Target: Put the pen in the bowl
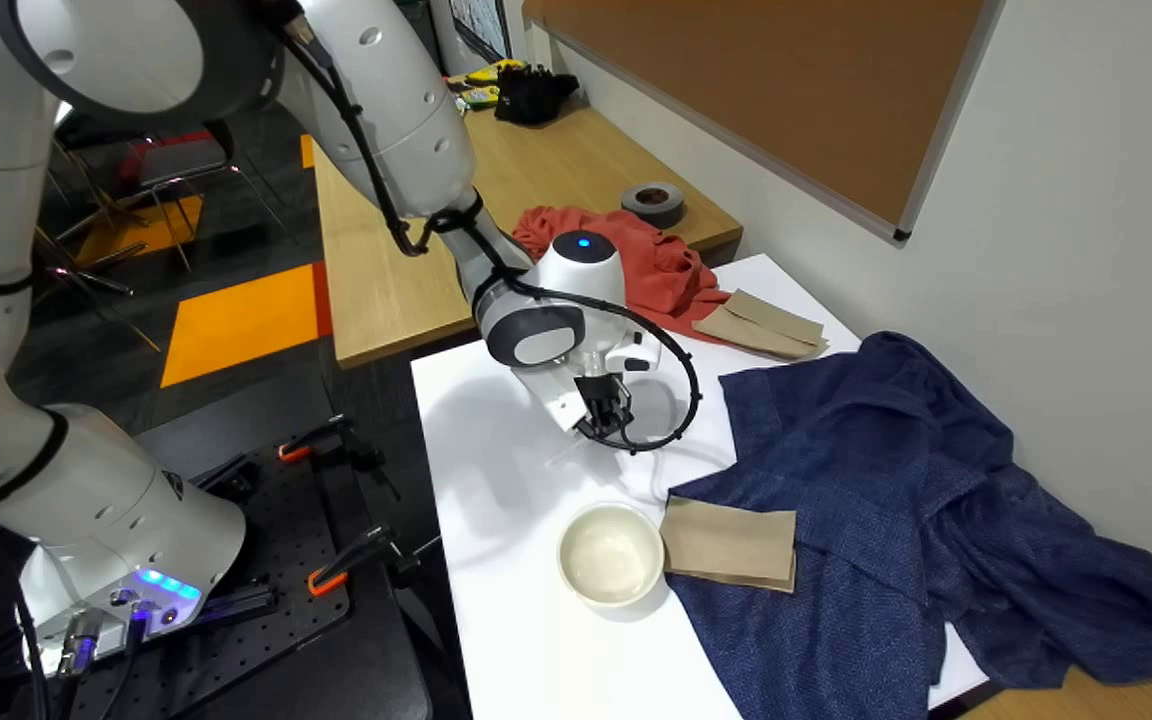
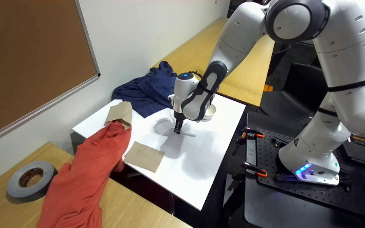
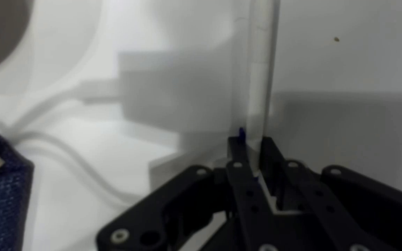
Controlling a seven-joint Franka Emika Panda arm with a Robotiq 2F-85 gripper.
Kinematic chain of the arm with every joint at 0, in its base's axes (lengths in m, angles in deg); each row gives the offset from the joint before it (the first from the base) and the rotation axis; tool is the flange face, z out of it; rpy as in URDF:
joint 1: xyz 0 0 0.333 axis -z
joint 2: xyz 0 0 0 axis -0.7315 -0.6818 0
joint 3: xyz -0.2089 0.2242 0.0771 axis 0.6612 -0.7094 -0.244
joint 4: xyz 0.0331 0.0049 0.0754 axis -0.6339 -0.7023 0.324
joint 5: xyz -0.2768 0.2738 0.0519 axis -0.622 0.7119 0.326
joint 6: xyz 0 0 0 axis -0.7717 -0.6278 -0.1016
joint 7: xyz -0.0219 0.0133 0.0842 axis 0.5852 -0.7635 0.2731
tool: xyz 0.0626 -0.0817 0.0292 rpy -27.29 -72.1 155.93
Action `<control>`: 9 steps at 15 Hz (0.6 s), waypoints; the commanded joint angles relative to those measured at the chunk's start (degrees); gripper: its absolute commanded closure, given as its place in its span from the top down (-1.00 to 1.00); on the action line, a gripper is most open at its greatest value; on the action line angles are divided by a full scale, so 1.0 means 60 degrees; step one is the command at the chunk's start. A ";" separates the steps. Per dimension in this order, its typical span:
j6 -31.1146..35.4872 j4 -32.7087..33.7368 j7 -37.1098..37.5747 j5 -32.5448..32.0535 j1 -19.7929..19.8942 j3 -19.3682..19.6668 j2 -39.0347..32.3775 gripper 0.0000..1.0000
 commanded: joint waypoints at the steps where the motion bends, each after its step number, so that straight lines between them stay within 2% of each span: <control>1: 0.0236 -0.0387 0.0930 -0.0023 -0.0112 0.0076 0.0537 -0.92; 3: 0.0374 -0.0698 0.1318 0.0169 0.0034 -0.0006 0.1040 -0.92; 6: 0.0675 -0.1063 0.2030 0.0416 0.0046 0.0197 0.1836 -0.92; 9: 0.1018 -0.1323 0.2869 0.0406 -0.0240 0.0835 0.2511 -0.92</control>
